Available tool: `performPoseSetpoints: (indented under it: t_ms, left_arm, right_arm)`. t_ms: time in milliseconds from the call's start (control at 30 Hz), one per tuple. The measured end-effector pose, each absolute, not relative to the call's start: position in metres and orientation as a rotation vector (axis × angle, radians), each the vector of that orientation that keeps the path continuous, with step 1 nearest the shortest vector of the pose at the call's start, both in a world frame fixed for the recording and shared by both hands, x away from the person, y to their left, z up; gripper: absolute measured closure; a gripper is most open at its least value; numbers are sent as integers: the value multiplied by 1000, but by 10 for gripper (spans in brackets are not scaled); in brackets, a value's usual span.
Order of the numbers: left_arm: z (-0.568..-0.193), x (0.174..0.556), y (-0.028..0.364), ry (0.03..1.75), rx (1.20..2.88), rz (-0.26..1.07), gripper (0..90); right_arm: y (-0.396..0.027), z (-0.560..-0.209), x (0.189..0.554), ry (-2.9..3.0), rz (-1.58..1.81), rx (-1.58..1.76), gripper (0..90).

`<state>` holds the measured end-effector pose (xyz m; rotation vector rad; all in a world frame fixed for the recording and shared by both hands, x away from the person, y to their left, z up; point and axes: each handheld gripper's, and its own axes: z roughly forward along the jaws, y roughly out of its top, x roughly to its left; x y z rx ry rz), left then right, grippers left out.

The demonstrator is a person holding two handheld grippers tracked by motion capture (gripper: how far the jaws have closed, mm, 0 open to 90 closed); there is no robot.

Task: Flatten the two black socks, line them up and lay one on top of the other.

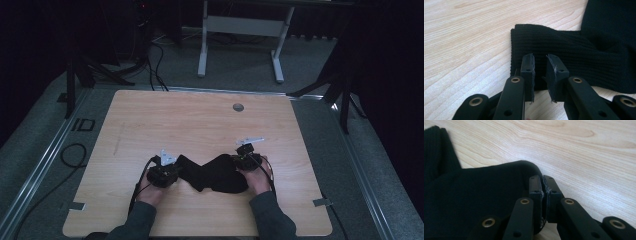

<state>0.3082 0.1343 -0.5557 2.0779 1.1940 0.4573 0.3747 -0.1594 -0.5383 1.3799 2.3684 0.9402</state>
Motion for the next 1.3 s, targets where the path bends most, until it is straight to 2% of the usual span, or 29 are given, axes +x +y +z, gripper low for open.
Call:
performPoseSetpoints:
  t_ms: [300, 800, 1100, 1300]
  left_arm:
    - [-556, 309, 135, 1196, 2074, 448, 772]
    - [-556, 307, 136, 1196, 2076, 447, 771]
    - [-555, 307, 135, 1199, 2075, 442, 770]
    - [-555, 304, 134, 1196, 2081, 437, 768]
  right_arm:
    - [-158, -521, 364, 2342, 1003, 1350, 866]
    - [-166, -490, 321, 2291, 1098, 1307, 866]
    - [-188, -485, 303, 2246, 1098, 1338, 864]
    - [-198, -501, 298, 2266, 1060, 1381, 863]
